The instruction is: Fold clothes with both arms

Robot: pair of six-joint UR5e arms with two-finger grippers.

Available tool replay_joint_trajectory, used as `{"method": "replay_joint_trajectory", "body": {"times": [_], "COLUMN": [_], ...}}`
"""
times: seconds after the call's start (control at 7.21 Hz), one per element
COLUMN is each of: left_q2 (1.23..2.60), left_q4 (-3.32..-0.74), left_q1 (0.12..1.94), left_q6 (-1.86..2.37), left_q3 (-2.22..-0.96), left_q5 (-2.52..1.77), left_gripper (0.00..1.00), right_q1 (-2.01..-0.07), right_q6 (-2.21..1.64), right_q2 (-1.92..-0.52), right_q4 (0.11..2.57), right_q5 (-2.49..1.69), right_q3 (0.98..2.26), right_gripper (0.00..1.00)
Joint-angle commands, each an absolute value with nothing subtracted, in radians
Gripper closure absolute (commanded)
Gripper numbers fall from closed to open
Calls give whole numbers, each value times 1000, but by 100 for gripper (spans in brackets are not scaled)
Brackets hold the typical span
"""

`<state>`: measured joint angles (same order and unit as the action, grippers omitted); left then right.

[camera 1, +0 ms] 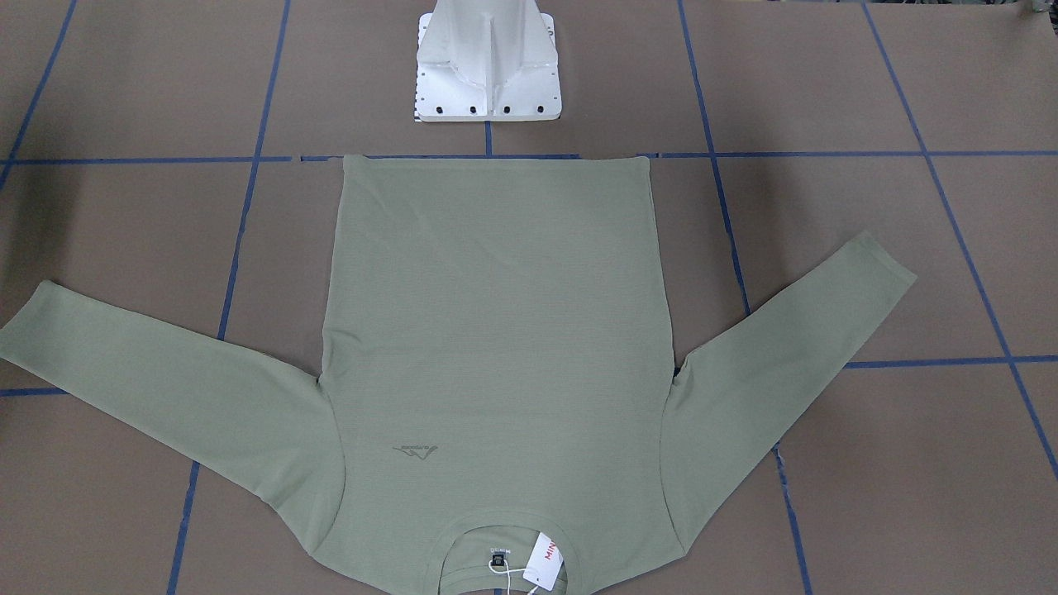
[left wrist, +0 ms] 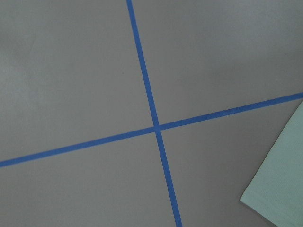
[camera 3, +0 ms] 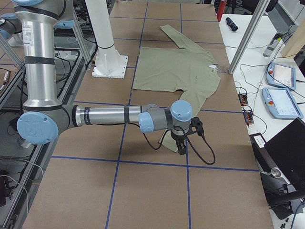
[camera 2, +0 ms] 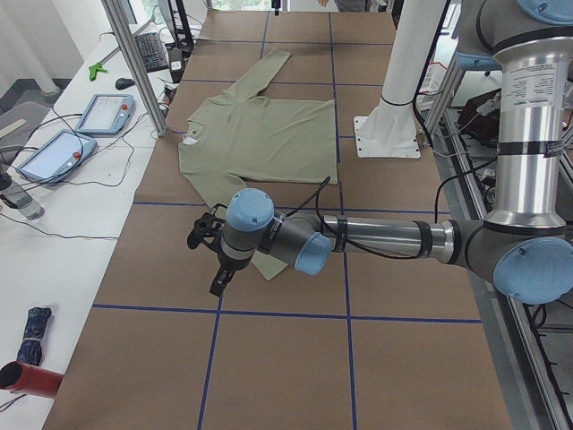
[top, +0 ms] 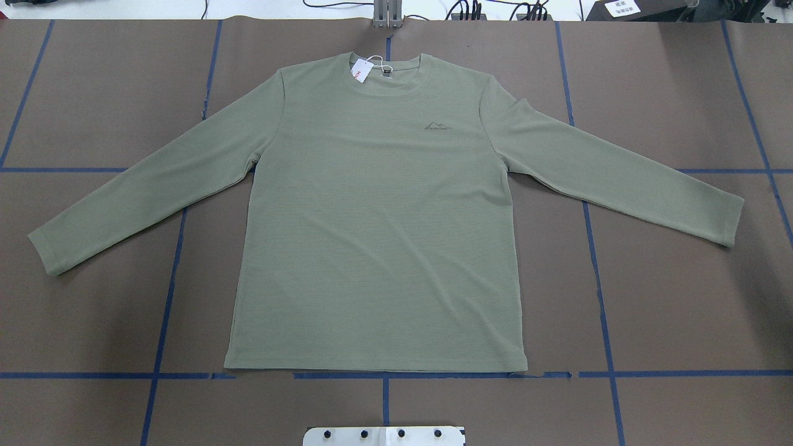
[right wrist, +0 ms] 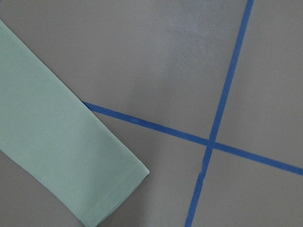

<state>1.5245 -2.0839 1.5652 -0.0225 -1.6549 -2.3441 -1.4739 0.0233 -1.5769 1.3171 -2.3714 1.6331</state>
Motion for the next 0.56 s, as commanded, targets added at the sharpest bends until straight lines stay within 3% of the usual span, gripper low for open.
{"method": "replay_joint_trajectory", "body": {"times": [0.0, 0.42], "left_q2": [1523, 1523], "left_q4": [-2284, -2292], "left_q1": [1566, 1566], "left_q6": [-20, -21], "left_q3": [-1614, -1612], "left_q5": [-2347, -2347], "left_gripper": [0, 0], "right_q1": [-1436, -1204], "right_q6": [-201, -616], "right_q2": [-1577, -1556], "right_q4": [1133, 803], "right_q5": [-2396, -2155], "right_q3": [1634, 1513], "right_gripper": [0, 2]}}
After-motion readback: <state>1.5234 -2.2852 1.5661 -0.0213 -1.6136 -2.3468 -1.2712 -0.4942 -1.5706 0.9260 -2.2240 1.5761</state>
